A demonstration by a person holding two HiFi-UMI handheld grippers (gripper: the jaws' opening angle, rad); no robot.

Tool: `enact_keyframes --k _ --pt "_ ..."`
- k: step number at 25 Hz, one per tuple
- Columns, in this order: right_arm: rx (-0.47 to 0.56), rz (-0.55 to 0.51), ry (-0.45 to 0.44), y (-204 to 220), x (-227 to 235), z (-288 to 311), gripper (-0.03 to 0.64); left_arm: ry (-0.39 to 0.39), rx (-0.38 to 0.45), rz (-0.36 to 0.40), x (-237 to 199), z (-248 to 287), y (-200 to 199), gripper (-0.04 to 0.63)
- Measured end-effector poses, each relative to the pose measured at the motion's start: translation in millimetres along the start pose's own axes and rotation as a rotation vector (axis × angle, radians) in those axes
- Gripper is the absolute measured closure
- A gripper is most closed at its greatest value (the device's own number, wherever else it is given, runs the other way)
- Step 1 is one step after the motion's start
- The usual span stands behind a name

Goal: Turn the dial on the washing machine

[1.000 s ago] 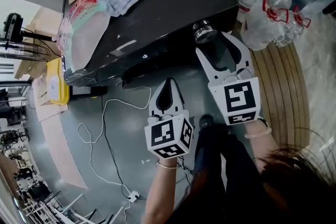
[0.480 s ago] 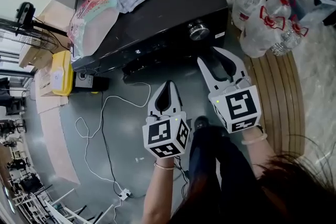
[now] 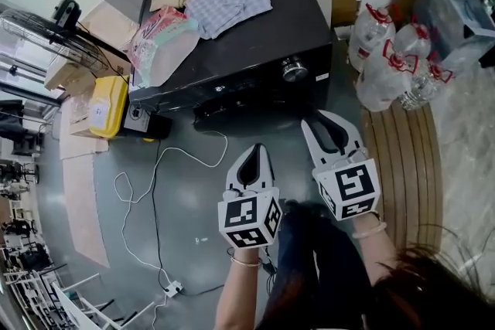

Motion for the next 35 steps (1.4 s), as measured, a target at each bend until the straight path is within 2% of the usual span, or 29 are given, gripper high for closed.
enact_keyframes --k 7,16,24,35 --pt "0.019 0.013 0.013 -21 -9 -31 0.54 -0.007 0.002 0.022 17 -29 -19 0.578" --pt "0.027 0.008 0.072 -41 -25 -77 0.589 0.011 0.02 0.043 28 -75 -34 0.578" --pt "0.049 -0.027 0.065 -69 -60 -122 0.589 0.06 0.054 0.051 37 -126 -51 0.578" --pt "0.087 -0.087 0.045 -98 -118 -176 0.589 0.131 0.126 0.122 51 -202 -60 0.578"
Point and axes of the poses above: the fingertips, and each gripper's own axes: z forward along the fingers, x to its right, y out of its underside, the point moved 9 cm from there along -z, backward along the fingers, and after that the axes turned 5 degrees about z, right-handed, at the moved point
